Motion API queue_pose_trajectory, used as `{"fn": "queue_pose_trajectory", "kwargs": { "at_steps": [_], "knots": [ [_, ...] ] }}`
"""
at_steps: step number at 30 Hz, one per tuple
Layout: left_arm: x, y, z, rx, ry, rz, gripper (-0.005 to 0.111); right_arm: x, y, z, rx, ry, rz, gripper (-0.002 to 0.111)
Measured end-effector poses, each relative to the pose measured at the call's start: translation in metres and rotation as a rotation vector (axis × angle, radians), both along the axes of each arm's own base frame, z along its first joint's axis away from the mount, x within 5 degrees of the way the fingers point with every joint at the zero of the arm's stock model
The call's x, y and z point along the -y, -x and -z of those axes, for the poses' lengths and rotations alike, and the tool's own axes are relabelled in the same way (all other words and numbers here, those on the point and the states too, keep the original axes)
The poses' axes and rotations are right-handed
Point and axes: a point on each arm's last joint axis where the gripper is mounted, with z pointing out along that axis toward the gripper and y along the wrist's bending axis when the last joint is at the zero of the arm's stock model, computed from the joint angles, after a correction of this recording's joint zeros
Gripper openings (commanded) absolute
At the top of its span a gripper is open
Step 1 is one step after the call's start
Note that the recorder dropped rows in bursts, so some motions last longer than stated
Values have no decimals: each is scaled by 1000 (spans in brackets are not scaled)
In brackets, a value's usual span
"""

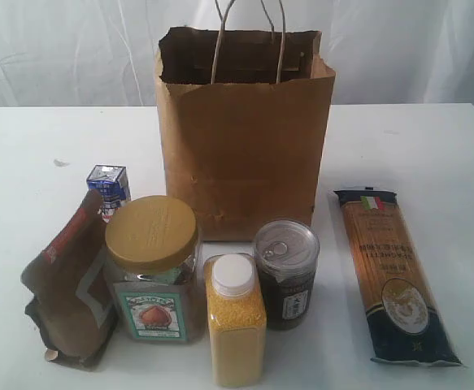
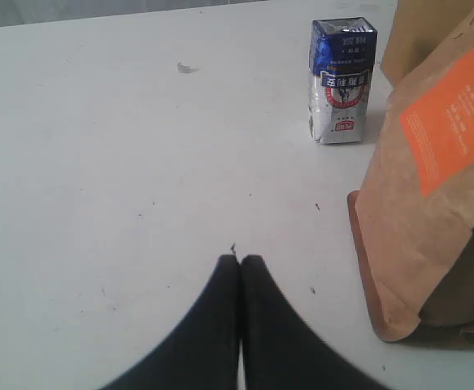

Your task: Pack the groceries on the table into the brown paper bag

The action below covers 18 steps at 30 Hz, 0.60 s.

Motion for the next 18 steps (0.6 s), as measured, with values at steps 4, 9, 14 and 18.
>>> {"fn": "queue_pose_trajectory", "kwargs": {
  "at_steps": [4, 9, 14, 18],
  "knots": [
    [0, 0, 0, 0, 0, 0, 0, 0, 0, 0, 0, 0, 0, 0],
    [0, 0, 0, 0, 0, 0, 0, 1, 0, -4, 49, 32, 6, 0],
    [0, 0, 0, 0, 0, 0, 0, 4, 0, -22, 230, -231, 35, 0],
    [0, 0, 0, 0, 0, 0, 0, 7, 2, -33, 349, -391, 46, 0]
  ]
}}
